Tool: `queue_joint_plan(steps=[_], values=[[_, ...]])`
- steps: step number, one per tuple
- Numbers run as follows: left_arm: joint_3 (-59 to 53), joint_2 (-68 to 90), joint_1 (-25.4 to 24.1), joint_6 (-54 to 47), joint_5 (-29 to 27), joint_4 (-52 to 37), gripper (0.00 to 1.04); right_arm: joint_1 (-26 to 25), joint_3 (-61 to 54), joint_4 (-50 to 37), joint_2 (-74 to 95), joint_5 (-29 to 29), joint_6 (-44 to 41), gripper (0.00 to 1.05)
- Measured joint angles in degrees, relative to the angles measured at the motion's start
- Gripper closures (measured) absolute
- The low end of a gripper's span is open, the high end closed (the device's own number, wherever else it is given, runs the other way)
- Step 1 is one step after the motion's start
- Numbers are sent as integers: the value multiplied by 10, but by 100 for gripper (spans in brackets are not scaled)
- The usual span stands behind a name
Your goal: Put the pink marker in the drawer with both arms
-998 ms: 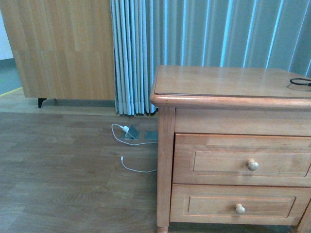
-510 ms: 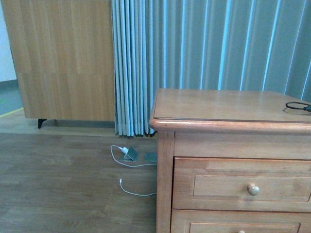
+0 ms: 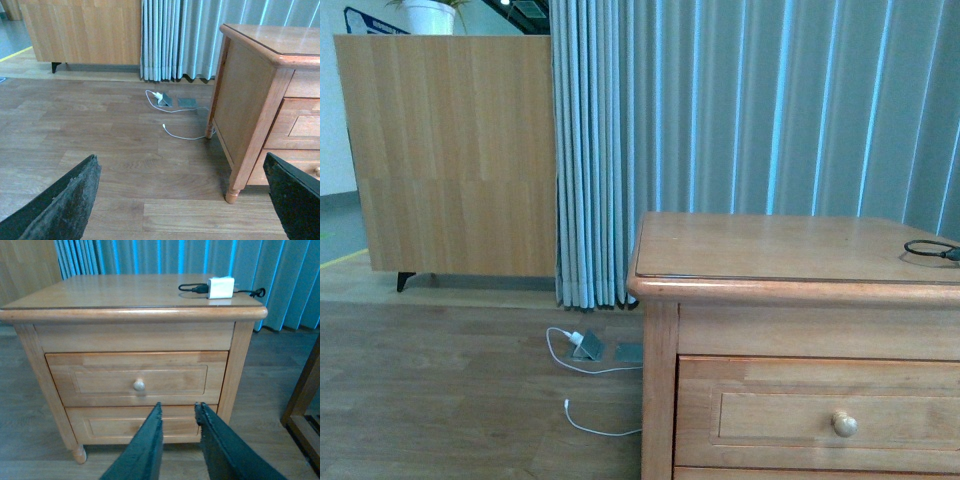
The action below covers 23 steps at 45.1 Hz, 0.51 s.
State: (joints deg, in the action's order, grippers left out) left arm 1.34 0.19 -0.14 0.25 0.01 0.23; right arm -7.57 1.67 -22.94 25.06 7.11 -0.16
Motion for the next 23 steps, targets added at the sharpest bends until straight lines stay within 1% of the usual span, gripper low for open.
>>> queue_joint_plan(steps=[2,3,4,5,8,23], values=[[0,0,0,0,0,0,6,11,-14,-9,-10,-15,0,91],[0,0,0,0,0,0,6,28,-14,-1,-17,-43,0,96],[0,0,0,0,0,0,6,47,-14,5,-24,-59,0,102],[0,0,0,0,0,0,6,60,-14,14,-33,-66,-1,103],[0,0,0,0,0,0,6,73,-14,34,-57,-67,0,103],[0,0,0,0,0,0,6,74,-14,109,-132,-71,0,103]])
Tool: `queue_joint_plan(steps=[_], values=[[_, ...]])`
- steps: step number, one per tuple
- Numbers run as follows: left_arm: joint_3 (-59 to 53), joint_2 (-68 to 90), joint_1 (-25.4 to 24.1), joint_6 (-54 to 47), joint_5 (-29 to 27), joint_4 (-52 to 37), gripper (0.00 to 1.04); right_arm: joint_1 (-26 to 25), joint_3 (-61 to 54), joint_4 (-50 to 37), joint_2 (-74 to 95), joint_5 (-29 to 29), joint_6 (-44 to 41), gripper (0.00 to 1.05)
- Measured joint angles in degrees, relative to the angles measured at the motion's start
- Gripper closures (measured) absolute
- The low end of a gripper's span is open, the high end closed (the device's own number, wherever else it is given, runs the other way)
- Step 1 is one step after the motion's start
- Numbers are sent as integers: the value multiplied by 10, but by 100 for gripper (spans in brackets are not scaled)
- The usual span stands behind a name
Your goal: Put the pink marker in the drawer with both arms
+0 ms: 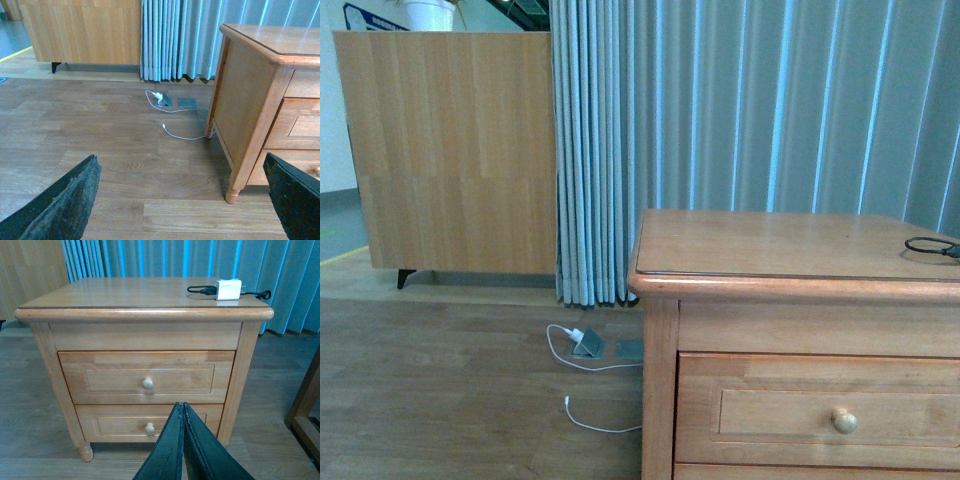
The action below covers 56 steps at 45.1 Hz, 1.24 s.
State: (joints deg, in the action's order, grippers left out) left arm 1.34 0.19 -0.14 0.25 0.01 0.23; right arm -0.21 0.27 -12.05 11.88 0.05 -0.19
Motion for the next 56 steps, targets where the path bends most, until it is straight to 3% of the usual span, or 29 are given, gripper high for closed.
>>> queue_joint_plan(steps=[7,11,24,49,56], values=[[0,0,0,0,0,0,6,0,0,22,-22,0,0,103],[0,0,0,0,0,0,6,0,1,115,-98,0,0,103],[0,0,0,0,0,0,6,0,1,120,-116,0,0,102],[0,0,0,0,0,0,6,0,1,120,-116,0,0,9],[0,0,0,0,0,0,6,0,1,120,-116,0,0,9]])
